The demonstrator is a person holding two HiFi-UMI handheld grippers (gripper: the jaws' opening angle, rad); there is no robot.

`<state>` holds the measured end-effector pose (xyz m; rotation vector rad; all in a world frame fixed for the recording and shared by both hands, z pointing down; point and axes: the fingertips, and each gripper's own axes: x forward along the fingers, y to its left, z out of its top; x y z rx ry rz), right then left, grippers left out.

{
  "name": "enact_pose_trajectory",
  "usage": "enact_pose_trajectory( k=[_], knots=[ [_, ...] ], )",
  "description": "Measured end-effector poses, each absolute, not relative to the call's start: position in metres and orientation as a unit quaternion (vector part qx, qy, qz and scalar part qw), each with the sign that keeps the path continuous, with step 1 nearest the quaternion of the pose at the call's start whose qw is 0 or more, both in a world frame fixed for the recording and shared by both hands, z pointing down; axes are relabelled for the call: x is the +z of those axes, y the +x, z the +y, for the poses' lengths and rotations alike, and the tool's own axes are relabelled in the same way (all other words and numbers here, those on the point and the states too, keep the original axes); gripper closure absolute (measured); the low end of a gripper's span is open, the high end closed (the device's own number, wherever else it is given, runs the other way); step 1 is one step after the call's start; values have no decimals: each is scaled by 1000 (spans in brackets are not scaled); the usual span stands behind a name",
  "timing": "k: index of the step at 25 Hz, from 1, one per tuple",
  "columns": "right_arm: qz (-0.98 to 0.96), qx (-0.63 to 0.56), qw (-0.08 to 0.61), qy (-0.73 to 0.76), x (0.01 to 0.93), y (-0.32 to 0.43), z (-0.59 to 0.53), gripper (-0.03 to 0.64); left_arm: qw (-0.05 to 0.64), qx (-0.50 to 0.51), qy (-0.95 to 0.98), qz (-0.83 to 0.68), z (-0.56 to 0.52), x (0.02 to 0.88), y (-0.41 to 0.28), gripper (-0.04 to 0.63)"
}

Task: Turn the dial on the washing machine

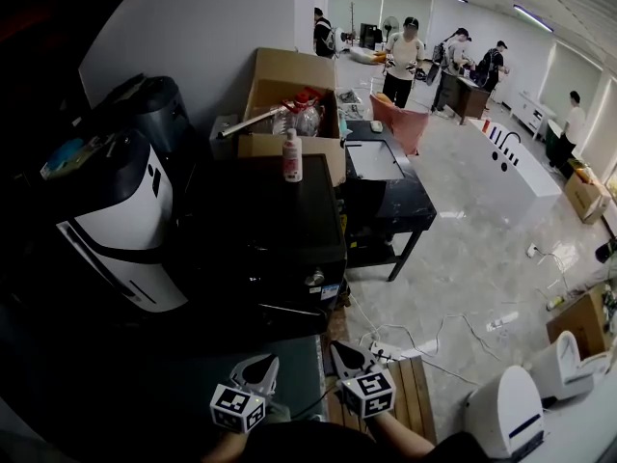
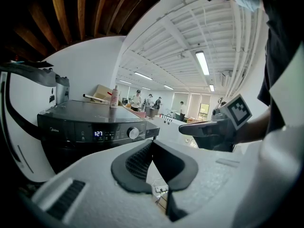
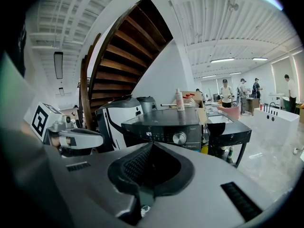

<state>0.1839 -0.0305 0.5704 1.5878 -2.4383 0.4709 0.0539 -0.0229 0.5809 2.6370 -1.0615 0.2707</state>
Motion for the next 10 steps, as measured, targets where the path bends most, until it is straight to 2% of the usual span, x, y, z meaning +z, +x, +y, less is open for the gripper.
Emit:
enact_pose_trajectory(
  k=[10],
  knots=[
    [-822, 156, 100, 538, 567, 179, -36, 617, 143, 97, 915, -364, -27, 577, 49, 586]
  ],
)
